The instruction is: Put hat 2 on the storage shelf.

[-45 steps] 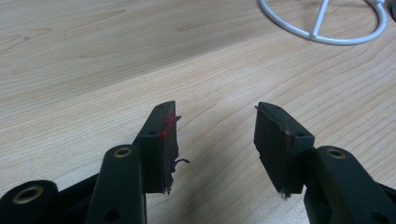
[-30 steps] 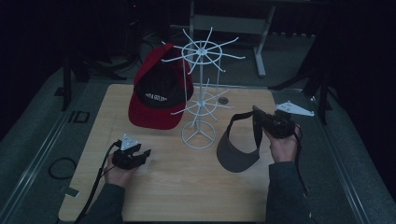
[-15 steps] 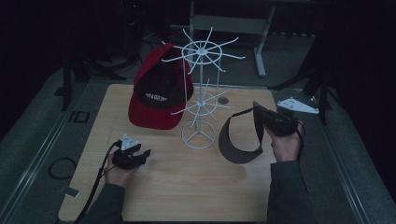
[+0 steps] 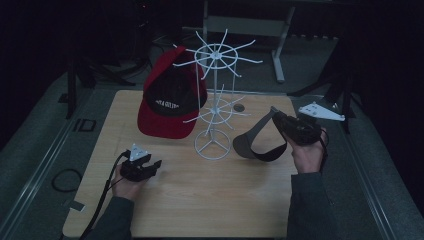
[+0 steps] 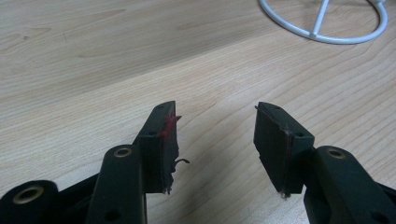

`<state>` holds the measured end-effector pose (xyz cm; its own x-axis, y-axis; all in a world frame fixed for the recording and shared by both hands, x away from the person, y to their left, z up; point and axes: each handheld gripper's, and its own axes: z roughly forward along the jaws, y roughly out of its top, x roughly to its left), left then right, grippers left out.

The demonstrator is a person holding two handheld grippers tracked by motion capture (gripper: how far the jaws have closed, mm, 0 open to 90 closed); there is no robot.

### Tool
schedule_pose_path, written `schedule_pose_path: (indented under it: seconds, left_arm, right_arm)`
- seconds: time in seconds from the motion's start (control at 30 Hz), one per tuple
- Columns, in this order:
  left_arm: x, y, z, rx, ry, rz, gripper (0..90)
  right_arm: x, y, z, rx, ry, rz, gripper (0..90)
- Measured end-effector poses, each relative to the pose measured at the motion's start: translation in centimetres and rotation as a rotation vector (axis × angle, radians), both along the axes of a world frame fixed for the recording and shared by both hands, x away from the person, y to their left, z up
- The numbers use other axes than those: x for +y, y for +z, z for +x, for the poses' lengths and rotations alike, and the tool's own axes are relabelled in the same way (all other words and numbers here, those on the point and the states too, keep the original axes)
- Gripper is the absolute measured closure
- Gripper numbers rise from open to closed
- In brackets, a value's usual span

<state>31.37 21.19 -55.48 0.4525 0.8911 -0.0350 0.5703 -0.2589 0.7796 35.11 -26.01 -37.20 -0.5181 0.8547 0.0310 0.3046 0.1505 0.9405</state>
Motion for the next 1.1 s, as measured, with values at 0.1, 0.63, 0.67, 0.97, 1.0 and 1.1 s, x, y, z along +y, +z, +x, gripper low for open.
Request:
schedule_pose_path:
  seconds: [0.1, 0.63, 0.67, 0.97, 1.0, 1.1]
  left_arm:
    - [0.0, 0.0, 0.0, 0.0, -0.001, 0.0, 50.0]
    - [0.0, 0.0, 0.0, 0.001, -0.003, 0.001, 50.0]
    - [0.0, 0.0, 0.0, 0.001, -0.003, 0.001, 50.0]
    - [0.0, 0.0, 0.0, 0.001, -0.003, 0.001, 49.9]
    - [0.0, 0.0, 0.0, 0.001, -0.003, 0.0, 50.0]
    - [0.0, 0.0, 0.0, 0.001, -0.003, 0.0, 50.0]
  right_arm:
    - [0.1, 0.0, -0.1, -0.003, 0.005, -0.001, 88.2]
    - [-0.2, 0.7, -0.3, -0.01, 0.019, 0.034, 88.1]
    - [-0.2, 0.7, -0.3, -0.011, 0.021, 0.031, 88.1]
    - [0.2, 1.5, -0.3, -0.023, 0.034, 0.031, 88.1]
    - [0.3, 1.6, -0.3, -0.024, 0.036, 0.033, 88.1]
    - [0.2, 1.8, -0.2, -0.027, 0.036, 0.034, 88.1]
